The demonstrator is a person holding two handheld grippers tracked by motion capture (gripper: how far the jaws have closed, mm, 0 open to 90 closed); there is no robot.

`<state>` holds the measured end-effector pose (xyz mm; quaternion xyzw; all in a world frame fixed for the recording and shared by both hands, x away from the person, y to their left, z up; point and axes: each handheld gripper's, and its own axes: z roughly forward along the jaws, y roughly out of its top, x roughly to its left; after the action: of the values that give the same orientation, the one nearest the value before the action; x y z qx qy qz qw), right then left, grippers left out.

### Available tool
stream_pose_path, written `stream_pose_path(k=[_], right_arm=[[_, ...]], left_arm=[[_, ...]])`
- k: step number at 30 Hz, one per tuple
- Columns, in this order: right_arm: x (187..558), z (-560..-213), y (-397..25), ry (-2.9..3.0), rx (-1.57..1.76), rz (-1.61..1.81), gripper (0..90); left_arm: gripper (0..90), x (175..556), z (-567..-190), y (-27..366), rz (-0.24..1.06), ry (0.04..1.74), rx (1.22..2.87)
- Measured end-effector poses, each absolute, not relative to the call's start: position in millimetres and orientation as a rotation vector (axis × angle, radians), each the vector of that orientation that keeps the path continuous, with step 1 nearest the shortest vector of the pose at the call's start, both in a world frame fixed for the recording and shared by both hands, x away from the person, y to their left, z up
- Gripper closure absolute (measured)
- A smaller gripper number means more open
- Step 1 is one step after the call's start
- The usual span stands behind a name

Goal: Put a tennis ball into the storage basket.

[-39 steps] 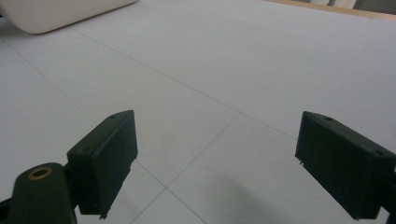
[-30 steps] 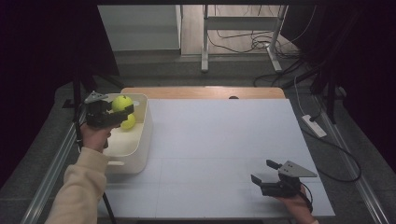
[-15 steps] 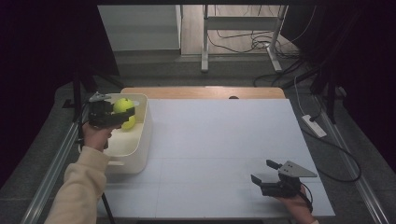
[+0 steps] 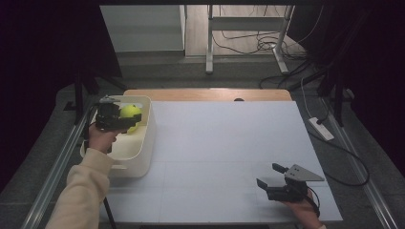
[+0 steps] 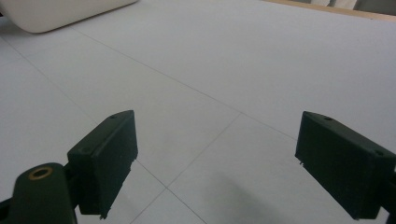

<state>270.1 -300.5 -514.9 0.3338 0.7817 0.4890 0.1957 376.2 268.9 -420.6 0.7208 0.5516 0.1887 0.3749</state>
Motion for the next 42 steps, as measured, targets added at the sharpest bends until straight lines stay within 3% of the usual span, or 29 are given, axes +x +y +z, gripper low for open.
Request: stream_pose_path(k=[15,23,42], right_arm=[[269.8,-514.5,-300.7,2.186,0.933,1.372,12.8],[270.0,-514.6,-300.7,2.187,0.932,1.371,12.8],[270.6,-514.2,-301.5,2.186,0.932,1.376,12.8]], left_arm=[[26.0,377.3,-422.3,266.2,0.45,1.4,1.874],[12.6,374.9,-416.0,266.2,0.486,1.38,1.824],[7.2,355.5,-396.8,255.5,0.469,1.232,1.76]])
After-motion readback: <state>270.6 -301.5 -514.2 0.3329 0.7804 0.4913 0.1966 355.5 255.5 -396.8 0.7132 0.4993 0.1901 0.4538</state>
